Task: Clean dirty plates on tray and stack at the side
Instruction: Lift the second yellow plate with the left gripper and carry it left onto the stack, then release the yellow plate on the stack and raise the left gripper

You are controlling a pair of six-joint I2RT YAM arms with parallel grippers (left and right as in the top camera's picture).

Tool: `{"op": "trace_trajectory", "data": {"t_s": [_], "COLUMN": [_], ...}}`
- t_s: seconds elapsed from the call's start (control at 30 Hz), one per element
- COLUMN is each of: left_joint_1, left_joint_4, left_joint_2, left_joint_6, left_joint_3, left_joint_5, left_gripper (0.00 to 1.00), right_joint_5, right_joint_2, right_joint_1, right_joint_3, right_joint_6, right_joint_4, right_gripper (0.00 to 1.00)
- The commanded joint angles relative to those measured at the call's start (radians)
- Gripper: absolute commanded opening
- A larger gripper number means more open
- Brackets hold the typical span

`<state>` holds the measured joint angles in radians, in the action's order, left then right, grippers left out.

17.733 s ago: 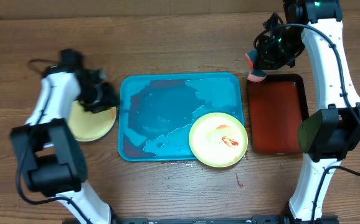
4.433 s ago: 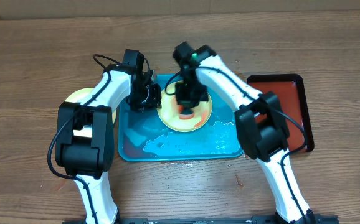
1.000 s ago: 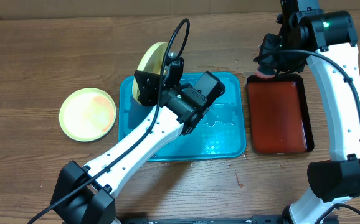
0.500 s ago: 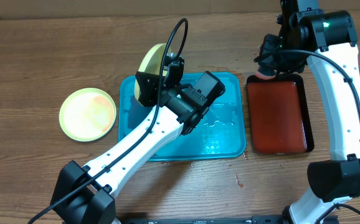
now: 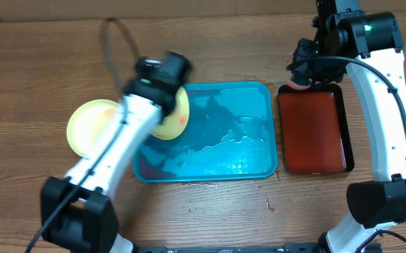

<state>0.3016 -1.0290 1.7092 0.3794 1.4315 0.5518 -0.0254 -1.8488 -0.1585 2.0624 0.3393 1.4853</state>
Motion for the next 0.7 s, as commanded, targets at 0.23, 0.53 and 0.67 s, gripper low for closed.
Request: {"op": "trace_trajectory", "data": {"t_s": [0.23, 0.53, 0.67], "left_joint_1": [-0.565, -0.843, -0.864], "left_joint_4": [0.074, 0.172, 0.281], "left_joint_2": [-0.011, -0.011, -0.011], "left_joint_6": [-0.126, -0.106, -0.102], "left_joint_3": [0.003, -0.132, -0.241], "left_joint_5": [-0.533, -0.635, -0.633], "left_gripper": [0.04, 0.04, 0.04], "right_joint_5": [0.006, 0.006, 0.006], "right_joint_2": [0.027, 0.027, 0.027], "right_joint_1": [0.004, 0.004, 0.004], "right_joint_3": [0.018, 0.018, 0.018], "right_joint_6": [-0.007, -0.007, -0.007], "right_joint_4": [-0.002, -0.008, -0.009], "right_gripper": [0.04, 0.04, 0.04]}}
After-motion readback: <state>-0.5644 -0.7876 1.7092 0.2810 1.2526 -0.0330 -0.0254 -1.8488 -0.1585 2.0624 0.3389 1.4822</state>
